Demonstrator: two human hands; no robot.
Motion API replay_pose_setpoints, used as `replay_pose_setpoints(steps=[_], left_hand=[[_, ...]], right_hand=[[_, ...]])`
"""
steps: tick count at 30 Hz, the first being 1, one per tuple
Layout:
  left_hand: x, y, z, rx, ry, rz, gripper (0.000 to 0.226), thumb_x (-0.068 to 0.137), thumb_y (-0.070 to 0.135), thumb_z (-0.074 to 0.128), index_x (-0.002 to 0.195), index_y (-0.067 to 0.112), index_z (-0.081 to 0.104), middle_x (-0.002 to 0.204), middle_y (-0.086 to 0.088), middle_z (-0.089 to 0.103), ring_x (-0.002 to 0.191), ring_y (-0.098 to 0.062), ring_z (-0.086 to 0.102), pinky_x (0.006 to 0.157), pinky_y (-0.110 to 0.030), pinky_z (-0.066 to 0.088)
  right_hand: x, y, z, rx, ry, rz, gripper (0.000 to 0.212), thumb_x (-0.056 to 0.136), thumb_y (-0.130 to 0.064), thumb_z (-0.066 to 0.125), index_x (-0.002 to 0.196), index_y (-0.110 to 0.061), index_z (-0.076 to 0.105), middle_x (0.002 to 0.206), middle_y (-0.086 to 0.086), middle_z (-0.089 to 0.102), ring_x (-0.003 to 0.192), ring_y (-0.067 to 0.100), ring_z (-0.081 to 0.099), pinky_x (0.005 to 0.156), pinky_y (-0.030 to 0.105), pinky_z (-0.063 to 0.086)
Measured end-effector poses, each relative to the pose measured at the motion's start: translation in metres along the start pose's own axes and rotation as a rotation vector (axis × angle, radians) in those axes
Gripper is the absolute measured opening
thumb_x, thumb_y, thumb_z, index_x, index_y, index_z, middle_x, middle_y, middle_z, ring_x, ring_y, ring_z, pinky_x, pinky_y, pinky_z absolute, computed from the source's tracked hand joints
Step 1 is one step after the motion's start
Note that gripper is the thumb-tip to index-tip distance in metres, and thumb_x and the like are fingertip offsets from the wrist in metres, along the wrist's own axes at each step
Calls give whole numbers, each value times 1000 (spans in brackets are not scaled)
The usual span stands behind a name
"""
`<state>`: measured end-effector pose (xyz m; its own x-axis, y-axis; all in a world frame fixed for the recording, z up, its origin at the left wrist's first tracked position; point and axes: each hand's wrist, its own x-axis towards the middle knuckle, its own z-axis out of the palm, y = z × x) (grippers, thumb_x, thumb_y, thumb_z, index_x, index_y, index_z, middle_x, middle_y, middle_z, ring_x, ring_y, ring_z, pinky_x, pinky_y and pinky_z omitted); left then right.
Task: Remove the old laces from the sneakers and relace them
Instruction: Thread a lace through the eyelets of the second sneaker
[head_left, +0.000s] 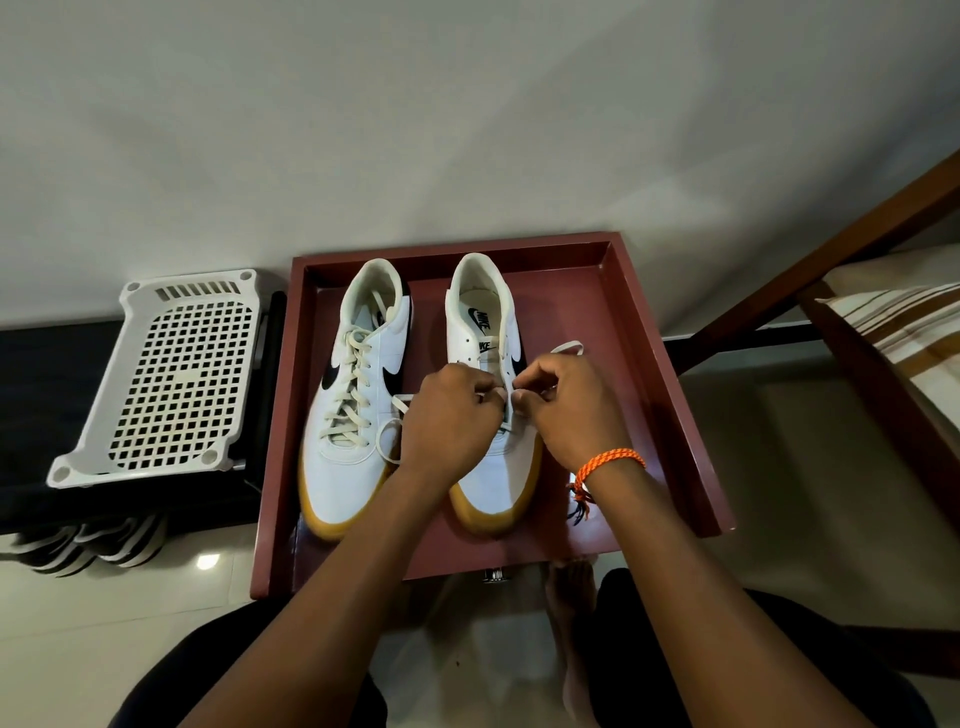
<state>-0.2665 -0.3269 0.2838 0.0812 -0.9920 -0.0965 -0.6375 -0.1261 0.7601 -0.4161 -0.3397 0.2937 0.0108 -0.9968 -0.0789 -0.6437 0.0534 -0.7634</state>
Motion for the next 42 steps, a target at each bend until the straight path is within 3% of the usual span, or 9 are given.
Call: replay_pose_setpoints(steps=[6, 11, 20, 25, 28, 32, 35, 38, 42], left_hand=[[0, -4, -4, 59, -4, 55, 15, 93, 41, 80, 92, 27, 81, 87, 15, 70, 85, -11, 70, 76, -39, 59], [3, -7, -4, 25, -35, 55, 12, 92, 41, 82, 87, 29, 81, 80, 19, 70, 79, -5, 69, 71, -34, 57], [-1, -6, 0, 123, 0, 46, 16, 92, 47, 77, 97, 31, 80, 99, 11, 76, 93, -18, 72, 77, -43, 61], [-3, -4, 1, 156, 12, 11, 17, 93, 45, 74, 105, 34, 80, 107, 8, 79, 96, -24, 75, 79, -45, 62], [-3, -5, 2, 170, 7, 2, 16, 93, 44, 74, 105, 35, 80, 108, 8, 79, 97, -26, 75, 80, -46, 62], [-2, -7, 2, 139, 1, -1, 16, 92, 43, 76, 105, 34, 81, 106, 10, 79, 96, -23, 75, 80, -42, 61], [0, -9, 1, 103, -7, 15, 16, 92, 44, 77, 102, 32, 82, 103, 12, 79, 94, -17, 74, 77, -36, 59], [0, -10, -2, 51, -28, 38, 12, 89, 42, 78, 96, 33, 82, 94, 13, 79, 88, -10, 74, 72, -31, 56], [1, -11, -2, 33, -27, 55, 13, 88, 38, 80, 99, 33, 83, 100, 13, 80, 92, -7, 74, 77, -32, 58]], right_hand=[[0, -3, 2, 97, -13, 111, 22, 90, -3, 72, 73, -18, 71, 62, -15, 68, 63, -7, 66, 60, 12, 47], [5, 1, -6, 254, -86, 272, 23, 89, -5, 73, 69, -18, 75, 63, -5, 70, 61, 11, 65, 63, 28, 50], [3, -4, -4, -58, -25, 116, 23, 89, -12, 71, 69, -23, 70, 72, -8, 72, 75, 11, 69, 69, 29, 52], [5, -12, -21, 393, -188, 171, 27, 94, 0, 68, 74, -18, 73, 70, 2, 70, 67, 16, 66, 72, 37, 56], [3, -24, -35, 749, -280, 163, 16, 102, -1, 59, 93, -7, 70, 82, 4, 68, 77, 14, 63, 74, 29, 55], [2, -33, -42, 990, -253, 131, 26, 110, -11, 46, 89, -13, 60, 99, 9, 74, 92, 21, 69, 76, 30, 52], [6, -20, -29, 457, -157, -5, 26, 109, -14, 47, 84, -15, 55, 75, 0, 67, 66, 17, 60, 66, 36, 52], [2, -4, -10, -190, -94, -92, 15, 103, -33, 54, 90, -25, 58, 87, -6, 64, 85, 21, 62, 79, 47, 53], [0, -2, -1, -392, -140, -47, 18, 104, -36, 58, 94, -22, 64, 111, 7, 63, 111, 30, 54, 95, 47, 48]])
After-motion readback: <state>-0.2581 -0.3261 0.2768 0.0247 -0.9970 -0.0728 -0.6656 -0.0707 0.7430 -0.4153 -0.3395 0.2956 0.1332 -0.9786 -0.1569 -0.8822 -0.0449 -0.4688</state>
